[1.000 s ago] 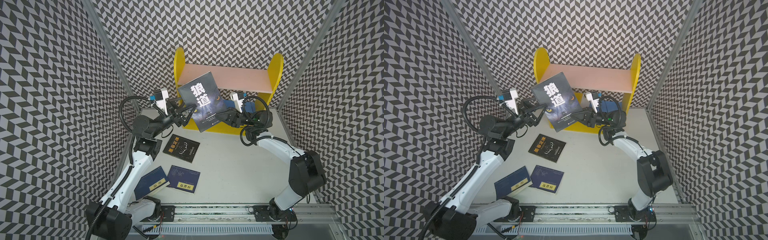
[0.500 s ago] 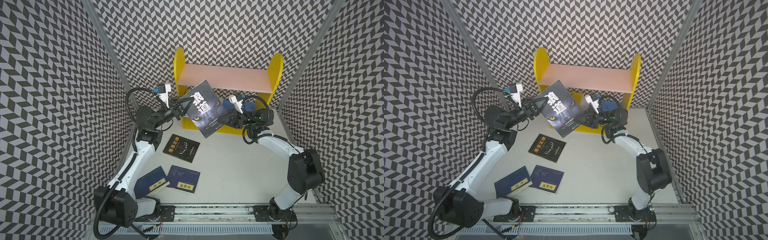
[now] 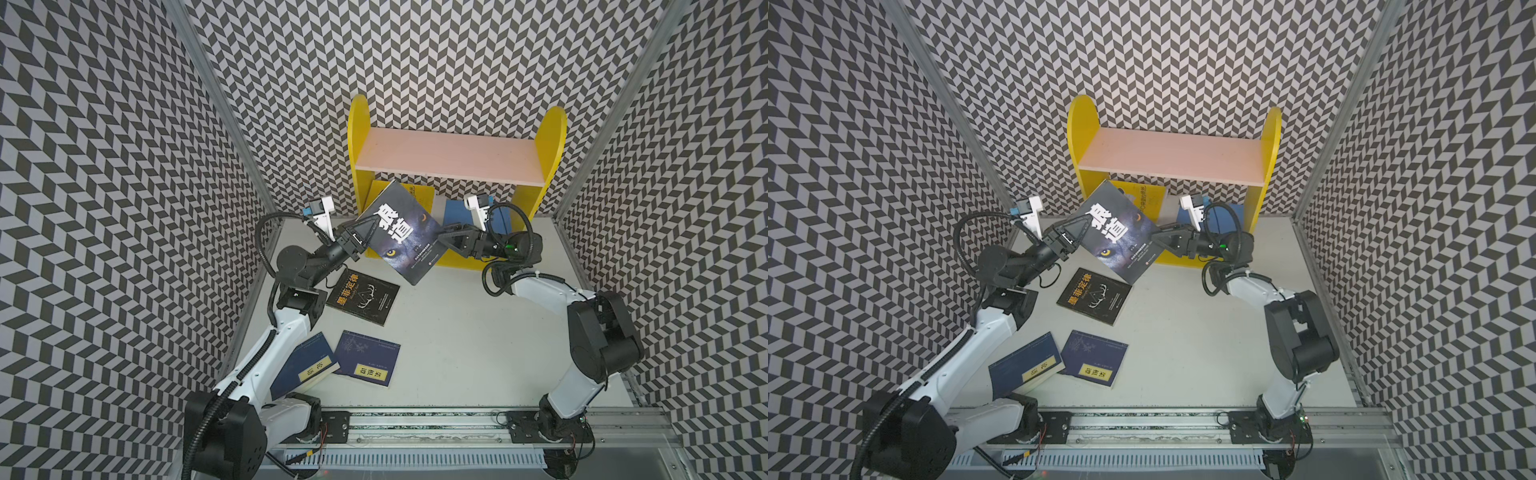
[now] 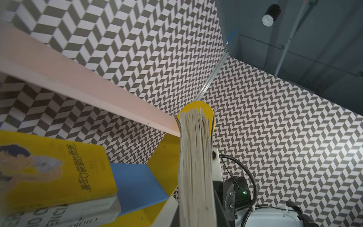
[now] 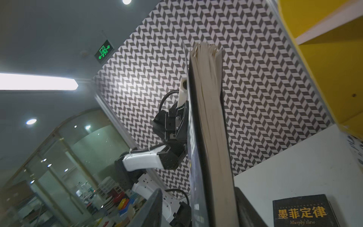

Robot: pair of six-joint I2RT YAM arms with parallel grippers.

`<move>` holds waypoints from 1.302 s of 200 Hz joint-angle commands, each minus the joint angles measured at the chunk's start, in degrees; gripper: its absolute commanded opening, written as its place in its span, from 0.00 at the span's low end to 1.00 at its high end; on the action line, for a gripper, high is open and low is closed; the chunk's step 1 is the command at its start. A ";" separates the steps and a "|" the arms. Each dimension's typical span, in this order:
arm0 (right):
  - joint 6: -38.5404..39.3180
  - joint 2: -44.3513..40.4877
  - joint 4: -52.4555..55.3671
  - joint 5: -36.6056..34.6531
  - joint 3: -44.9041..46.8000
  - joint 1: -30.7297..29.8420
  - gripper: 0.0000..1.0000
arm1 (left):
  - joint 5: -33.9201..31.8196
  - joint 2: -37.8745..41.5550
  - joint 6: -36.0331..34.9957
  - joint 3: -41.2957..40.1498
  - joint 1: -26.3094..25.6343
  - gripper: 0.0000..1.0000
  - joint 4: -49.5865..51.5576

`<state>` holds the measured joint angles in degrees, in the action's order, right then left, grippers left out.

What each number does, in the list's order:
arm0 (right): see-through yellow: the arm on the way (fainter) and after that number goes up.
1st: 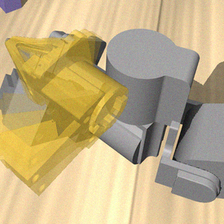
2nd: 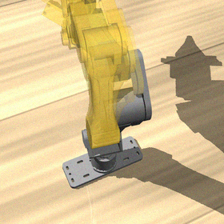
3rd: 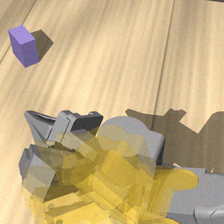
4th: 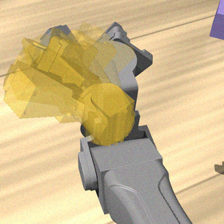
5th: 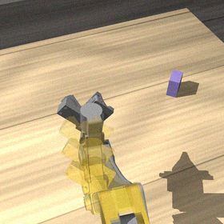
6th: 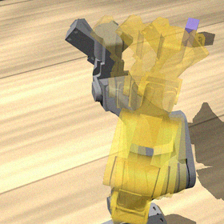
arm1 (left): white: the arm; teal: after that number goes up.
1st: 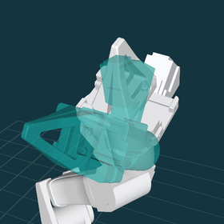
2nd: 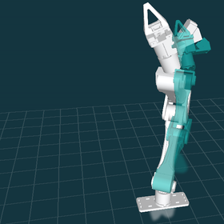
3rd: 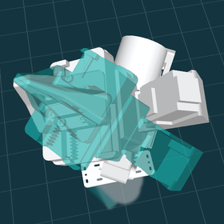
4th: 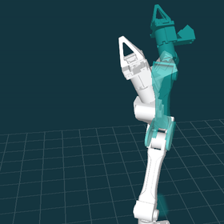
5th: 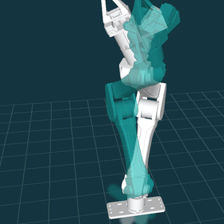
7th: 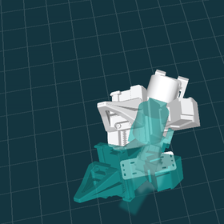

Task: Stacking books/files
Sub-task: Pass the book.

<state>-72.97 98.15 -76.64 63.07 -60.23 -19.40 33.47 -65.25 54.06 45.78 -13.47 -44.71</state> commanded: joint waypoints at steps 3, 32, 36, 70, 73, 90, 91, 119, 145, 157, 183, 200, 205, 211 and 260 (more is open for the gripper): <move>2.34 -3.09 0.85 -7.93 5.40 -0.59 0.61 | -13.28 3.51 8.97 -6.94 0.11 0.00 -12.74; 3.46 -3.13 1.78 -10.43 9.42 -2.62 0.66 | -17.11 5.23 9.59 -8.65 0.56 0.00 -11.29; 3.30 -2.79 1.61 -10.42 9.51 -3.06 0.66 | -17.11 5.21 9.63 -8.65 0.62 0.00 -11.28; -0.03 0.67 -1.56 -10.52 9.34 -6.63 0.66 | -17.02 4.47 10.36 -8.32 0.64 0.00 -11.94; -0.50 1.05 -2.00 -10.59 9.34 -6.79 0.66 | -17.04 4.44 10.43 -8.42 0.64 0.00 -12.23; -3.28 2.64 -5.44 -10.51 9.30 -7.96 0.66 | -17.22 4.08 10.64 -8.39 0.64 0.00 -12.80; -3.39 2.74 -5.58 -10.47 9.27 -7.99 0.66 | -17.22 4.03 10.63 -8.41 0.64 0.00 -12.83; -4.59 3.50 -6.28 -10.38 9.23 -9.14 0.65 | -17.04 2.73 11.03 -8.03 0.64 0.00 -14.62; -3.72 3.54 -4.78 -10.52 9.60 -10.09 0.65 | -16.59 1.85 11.15 -7.43 0.84 0.00 -15.69; -3.58 3.73 -4.40 -10.53 9.49 -10.06 0.64 | -16.25 1.43 11.15 -7.04 0.82 0.00 -16.12; -3.82 4.37 -4.15 -10.22 8.91 -10.23 0.58 | -16.14 0.65 11.67 -7.16 0.82 0.00 -17.67; -4.75 5.00 -4.97 -10.18 8.73 -10.57 0.52 | -16.34 0.00 12.20 -7.35 0.82 0.00 -19.30; -5.08 5.24 -5.21 -10.24 8.71 -10.65 0.51 | -16.25 -0.39 12.41 -7.35 0.82 0.00 -20.02; -5.51 5.45 -5.60 -10.25 8.64 -10.83 0.50 | -16.15 -0.76 12.76 -7.30 0.82 0.00 -20.84; -6.73 6.11 -6.19 -11.24 8.15 -11.13 0.34 | -14.42 -5.43 17.47 -7.79 0.82 0.00 -28.59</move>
<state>-78.00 104.09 -79.35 53.21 -50.74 -30.22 18.31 -69.78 67.20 35.81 -12.93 -62.94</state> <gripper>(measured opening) 0.365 0.137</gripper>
